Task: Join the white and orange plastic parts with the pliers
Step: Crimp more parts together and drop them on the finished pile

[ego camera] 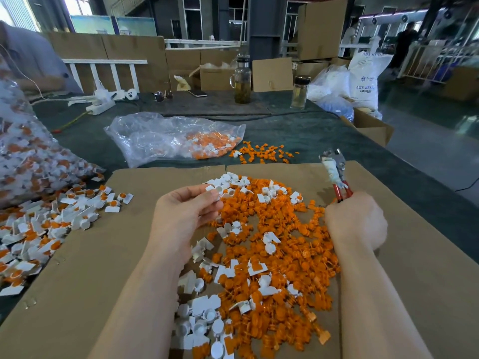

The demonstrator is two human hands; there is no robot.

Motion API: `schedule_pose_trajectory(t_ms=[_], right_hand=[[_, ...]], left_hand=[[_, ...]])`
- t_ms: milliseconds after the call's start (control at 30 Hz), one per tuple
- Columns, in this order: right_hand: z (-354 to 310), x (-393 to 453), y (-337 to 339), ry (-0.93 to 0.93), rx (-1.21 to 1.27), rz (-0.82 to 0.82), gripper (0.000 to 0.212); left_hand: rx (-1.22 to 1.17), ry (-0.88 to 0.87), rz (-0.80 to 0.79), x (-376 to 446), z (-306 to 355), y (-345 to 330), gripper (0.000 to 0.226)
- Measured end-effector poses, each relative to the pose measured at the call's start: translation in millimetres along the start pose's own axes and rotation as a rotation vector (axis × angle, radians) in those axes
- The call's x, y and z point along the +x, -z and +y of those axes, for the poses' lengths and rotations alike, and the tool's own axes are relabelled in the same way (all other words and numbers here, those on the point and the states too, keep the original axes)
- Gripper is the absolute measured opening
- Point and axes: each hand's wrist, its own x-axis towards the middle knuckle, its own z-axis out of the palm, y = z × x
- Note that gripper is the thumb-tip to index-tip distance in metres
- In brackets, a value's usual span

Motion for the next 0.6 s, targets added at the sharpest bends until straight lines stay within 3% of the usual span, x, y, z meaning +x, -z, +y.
schedule_pose_trajectory(t_ms=[100,233,300,433,600], right_hand=[[-1,0,2,0.0,0.021,0.057,0.016],[-9,-6,-1,0.137,0.102,0.063,0.015],[-17,-14,-4,0.232,0.136,-0.073,0.017],[-28,-29,-5,0.465,0.23,-0.505,0.009],[-41,-50,-15,0.831,0.064,-0.572,0.01]], left_hand=[[-0.003,0.012,0.049,1,0,2,0.017],[-0.022,0.005,0.121,3,0,3,0.013],[-0.036,0.007,0.15,4,1,4,0.013],[-0.088,0.003,0.186,4,4,6,0.014],[-0.136,-0.012,0.245,4,5,8,0.012]])
